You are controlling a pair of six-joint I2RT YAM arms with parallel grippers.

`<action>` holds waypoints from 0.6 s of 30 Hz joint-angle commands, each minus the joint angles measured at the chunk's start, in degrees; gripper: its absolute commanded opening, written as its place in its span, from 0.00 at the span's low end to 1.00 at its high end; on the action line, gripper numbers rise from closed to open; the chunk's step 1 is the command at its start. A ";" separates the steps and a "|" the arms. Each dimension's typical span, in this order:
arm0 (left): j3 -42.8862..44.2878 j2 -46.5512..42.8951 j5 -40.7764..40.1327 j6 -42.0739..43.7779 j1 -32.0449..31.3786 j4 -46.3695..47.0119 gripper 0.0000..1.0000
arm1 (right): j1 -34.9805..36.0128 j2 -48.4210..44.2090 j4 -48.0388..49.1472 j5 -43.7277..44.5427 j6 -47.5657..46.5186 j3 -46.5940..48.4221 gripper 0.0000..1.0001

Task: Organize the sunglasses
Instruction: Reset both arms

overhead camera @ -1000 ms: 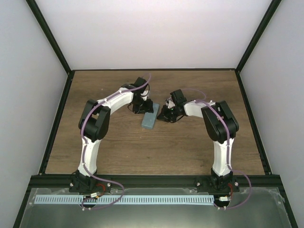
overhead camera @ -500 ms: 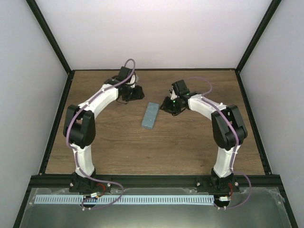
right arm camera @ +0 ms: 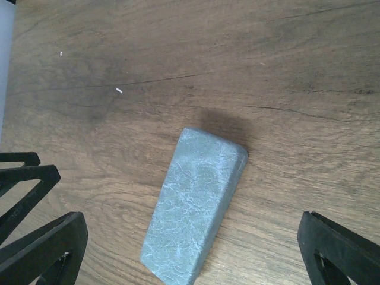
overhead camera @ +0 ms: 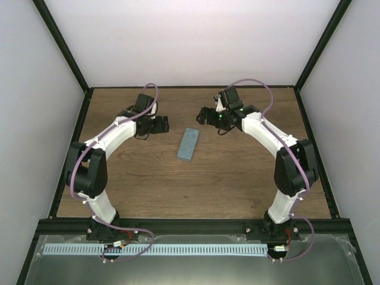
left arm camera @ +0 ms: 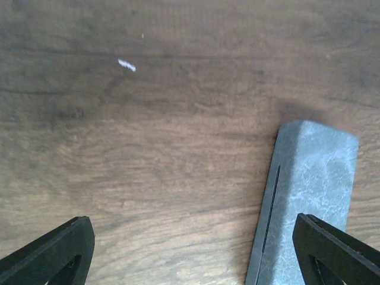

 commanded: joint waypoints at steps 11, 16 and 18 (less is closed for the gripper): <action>-1.51 0.34 -0.42 0.24 0.03 6.44 1.00 | 0.07 -3.25 -3.73 5.80 -2.28 -2.82 1.00; -1.17 0.24 -0.93 0.91 0.02 6.22 1.00 | 0.08 -3.86 -3.33 6.80 -3.35 -4.22 1.00; -1.54 0.39 -0.99 1.31 0.07 6.40 1.00 | 0.01 -3.83 -3.34 7.11 -3.53 -3.79 1.00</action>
